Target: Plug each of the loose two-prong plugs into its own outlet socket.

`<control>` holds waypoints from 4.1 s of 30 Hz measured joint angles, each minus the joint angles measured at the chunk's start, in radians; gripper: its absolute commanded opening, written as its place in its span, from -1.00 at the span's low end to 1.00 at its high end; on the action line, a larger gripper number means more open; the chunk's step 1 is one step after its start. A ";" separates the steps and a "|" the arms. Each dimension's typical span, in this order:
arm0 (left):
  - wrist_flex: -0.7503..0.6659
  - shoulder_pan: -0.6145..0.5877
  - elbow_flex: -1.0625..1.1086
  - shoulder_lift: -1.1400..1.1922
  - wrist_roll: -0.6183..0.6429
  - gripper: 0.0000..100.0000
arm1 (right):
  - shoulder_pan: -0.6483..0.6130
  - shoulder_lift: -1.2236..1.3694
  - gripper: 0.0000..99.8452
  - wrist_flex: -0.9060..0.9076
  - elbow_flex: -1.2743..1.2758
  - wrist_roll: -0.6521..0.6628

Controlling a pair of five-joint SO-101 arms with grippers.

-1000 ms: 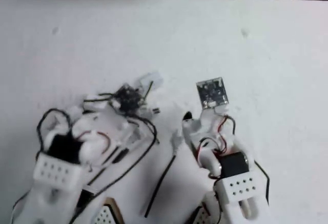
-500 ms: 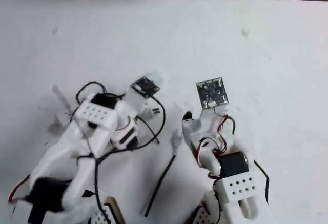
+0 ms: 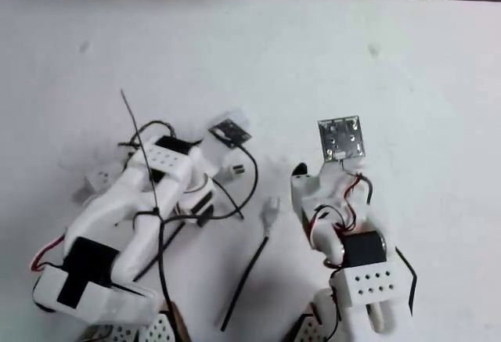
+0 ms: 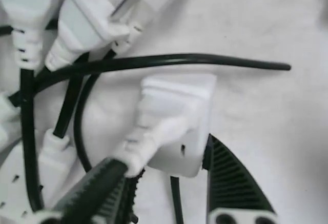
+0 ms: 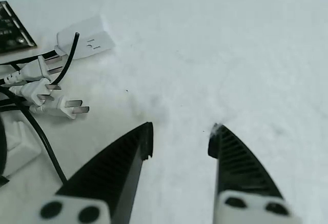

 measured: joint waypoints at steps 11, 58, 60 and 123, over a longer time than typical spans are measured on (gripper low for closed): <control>0.118 -0.003 -0.089 -0.103 0.002 -0.96 | -0.003 0.000 -0.65 -0.002 0.000 0.000; 0.420 -0.167 -2.320 1.232 0.005 -0.51 | -0.038 0.000 -0.65 -0.002 0.000 0.000; 0.457 -0.167 -2.320 1.231 0.005 -0.52 | -0.038 0.000 -0.65 -0.002 0.000 0.000; 0.112 -0.080 -1.382 0.928 -0.104 -0.96 | -0.043 0.000 -0.65 -0.002 0.015 0.000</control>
